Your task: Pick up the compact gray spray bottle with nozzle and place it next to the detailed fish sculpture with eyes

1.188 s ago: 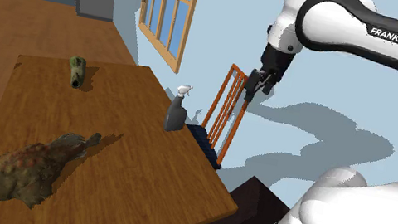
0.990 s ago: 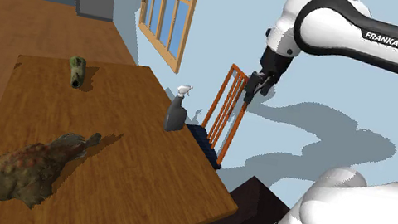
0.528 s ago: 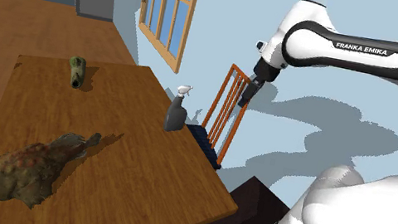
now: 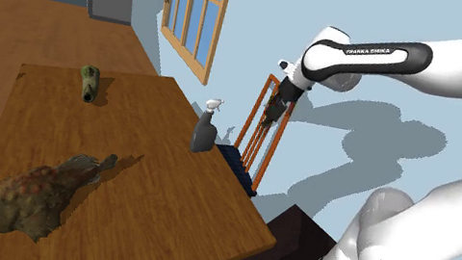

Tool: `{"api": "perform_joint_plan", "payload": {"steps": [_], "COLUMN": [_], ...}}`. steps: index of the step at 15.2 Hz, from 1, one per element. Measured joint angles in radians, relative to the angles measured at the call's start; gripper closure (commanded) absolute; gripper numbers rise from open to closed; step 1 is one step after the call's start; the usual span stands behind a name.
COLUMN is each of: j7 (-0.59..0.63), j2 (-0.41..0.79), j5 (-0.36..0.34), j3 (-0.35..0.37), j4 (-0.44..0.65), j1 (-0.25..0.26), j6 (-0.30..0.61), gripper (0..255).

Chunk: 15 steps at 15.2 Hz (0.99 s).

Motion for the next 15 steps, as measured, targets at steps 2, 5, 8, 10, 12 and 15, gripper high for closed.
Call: {"api": "perform_joint_plan", "payload": {"steps": [2, 5, 8, 10, 12, 15], "j7": [-0.141, -0.376, -0.651, -0.822, -0.958, -1.117], "j2": [0.084, 0.222, 0.409, 0.544, 0.656, 0.809], "j5": [0.075, 0.227, 0.443, 0.593, 0.705, 0.834], "j3": [-0.078, -0.192, -0.288, -0.304, -0.286, -0.224], "j4": [0.037, 0.113, 0.216, 0.303, 0.39, 0.516], "j1": [0.067, 0.17, 0.248, 0.253, 0.222, 0.156], "j6": [0.039, 0.058, 0.029, -0.028, -0.099, -0.188], "gripper": [0, 0, 0, 0, 0, 0]}}
